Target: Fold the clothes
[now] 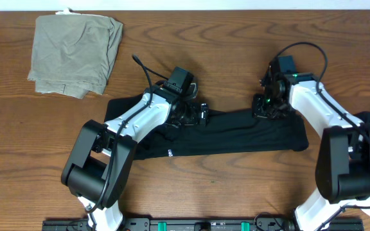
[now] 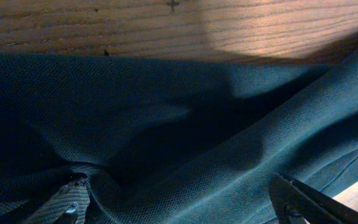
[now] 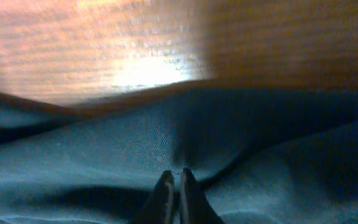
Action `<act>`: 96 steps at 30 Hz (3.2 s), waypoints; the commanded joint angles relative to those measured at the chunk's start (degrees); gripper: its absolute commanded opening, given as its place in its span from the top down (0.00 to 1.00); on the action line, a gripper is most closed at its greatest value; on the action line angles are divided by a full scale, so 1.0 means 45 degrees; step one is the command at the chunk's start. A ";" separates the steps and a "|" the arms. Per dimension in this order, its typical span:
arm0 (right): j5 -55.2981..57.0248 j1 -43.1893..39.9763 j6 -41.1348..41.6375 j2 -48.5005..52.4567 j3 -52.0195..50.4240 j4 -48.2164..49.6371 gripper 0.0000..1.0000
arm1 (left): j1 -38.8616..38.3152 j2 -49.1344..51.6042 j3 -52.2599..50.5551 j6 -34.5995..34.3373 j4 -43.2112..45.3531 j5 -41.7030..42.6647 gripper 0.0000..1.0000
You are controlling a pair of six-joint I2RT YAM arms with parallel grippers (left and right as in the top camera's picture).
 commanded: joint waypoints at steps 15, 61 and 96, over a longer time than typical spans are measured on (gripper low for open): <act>0.3342 -0.1360 0.1520 0.0719 -0.0087 -0.2618 0.99 | 0.0068 0.0695 -0.0083 -0.0015 -0.0461 -0.1316 0.06; -0.1812 -0.4163 -0.4138 0.0699 0.1787 -0.3847 0.01 | 0.2987 -0.3696 -0.0053 0.0228 -0.3264 -0.1549 0.02; -0.4964 -0.5391 -0.6878 0.2487 0.1758 -0.3570 0.01 | 0.2987 -0.3691 -0.0053 0.0228 -0.3390 -0.1549 0.02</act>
